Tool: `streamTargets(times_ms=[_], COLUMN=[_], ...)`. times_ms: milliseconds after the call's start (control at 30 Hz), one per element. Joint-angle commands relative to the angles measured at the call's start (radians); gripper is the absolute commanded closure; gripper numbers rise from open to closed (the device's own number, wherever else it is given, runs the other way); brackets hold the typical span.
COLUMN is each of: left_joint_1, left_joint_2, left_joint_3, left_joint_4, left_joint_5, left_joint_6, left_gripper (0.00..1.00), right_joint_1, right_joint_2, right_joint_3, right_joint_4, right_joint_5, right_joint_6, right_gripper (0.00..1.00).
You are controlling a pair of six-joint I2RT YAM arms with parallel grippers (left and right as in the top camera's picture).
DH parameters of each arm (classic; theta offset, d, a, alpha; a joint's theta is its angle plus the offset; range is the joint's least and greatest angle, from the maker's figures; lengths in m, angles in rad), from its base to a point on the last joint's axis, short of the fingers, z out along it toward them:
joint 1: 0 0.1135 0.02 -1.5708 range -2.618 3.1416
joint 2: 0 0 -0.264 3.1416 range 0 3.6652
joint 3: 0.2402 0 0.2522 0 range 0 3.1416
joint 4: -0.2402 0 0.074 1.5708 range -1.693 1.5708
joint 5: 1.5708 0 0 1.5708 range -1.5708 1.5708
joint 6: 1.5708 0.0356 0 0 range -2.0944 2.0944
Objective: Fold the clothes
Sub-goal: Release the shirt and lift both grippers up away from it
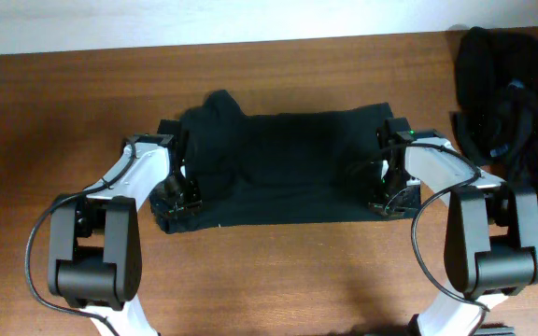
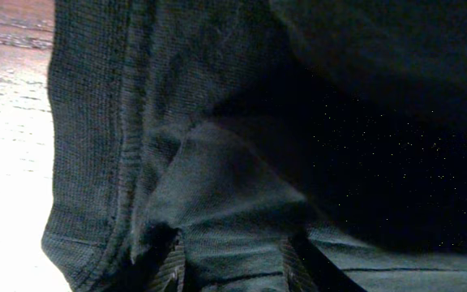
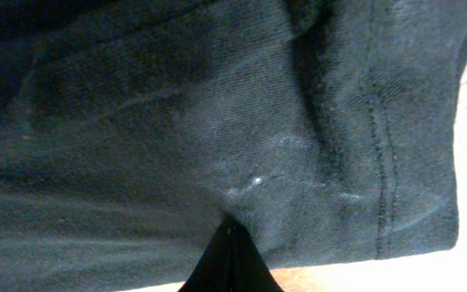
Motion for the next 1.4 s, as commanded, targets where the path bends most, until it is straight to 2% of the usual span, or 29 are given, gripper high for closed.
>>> streamTargets(times_ms=[0,267,333,400,500,567,633,900,1067,1133,1200,1267,1367], left_joint_1=[0.008,0.008,0.008,0.008,0.008,0.008,0.008,0.008,0.008,0.008,0.008,0.008,0.008], left_joint_2=[0.171,0.156,0.14,0.122,0.096,0.086,0.083,0.083,0.083,0.083,0.083,0.083,0.083], left_joint_3=[-0.179,-0.127,-0.075,-0.01,0.111,0.207,0.291,0.691,0.838,0.851,0.852,0.852,0.852], left_joint_4=[-0.034,-0.078,-0.117,-0.157,-0.212,-0.245,-0.268,-0.307,-0.207,-0.163,-0.133,-0.123,-0.121], left_joint_5=[0.014,0.013,0.012,0.009,0.009,0.009,0.01,0.006,-0.012,-0.018,-0.017,-0.017,-0.018], left_joint_6=[-0.02,-0.017,-0.017,-0.017,-0.017,-0.017,-0.016,0.007,0.045,0.044,0.043,0.043,0.043], left_gripper=[0.61,0.62,0.61,0.59,0.53,0.48,0.44,0.36,0.14,0.01,0.01,0.01,0.01], right_joint_1=[-0.005,-0.005,-0.005,-0.005,-0.005,-0.005,-0.005,-0.005,-0.005,-0.005,-0.005,-0.006,-0.006], right_joint_2=[0.06,0.045,0.039,0.035,0.035,0.035,0.035,0.035,0.035,0.035,0.035,0.035,0.035], right_joint_3=[-0.082,-0.037,0.013,0.07,0.167,0.231,0.285,0.575,0.714,0.753,0.787,0.819,0.859], right_joint_4=[-0.014,-0.048,-0.09,-0.135,-0.191,-0.217,-0.235,-0.345,-0.388,-0.389,-0.396,-0.409,-0.412], right_joint_5=[-0.009,-0.013,-0.021,-0.028,-0.028,-0.028,-0.032,-0.051,-0.05,-0.051,-0.051,-0.051,-0.054], right_joint_6=[0.01,0.01,0.01,0.01,0.009,0.009,0.008,0.005,0.005,0.005,0.005,0.005,0.005], right_gripper=[0.96,0.96,0.91,0.8,0.4,0.25,0.18,0.11,0.09,0.09,0.09,0.0,0.01])
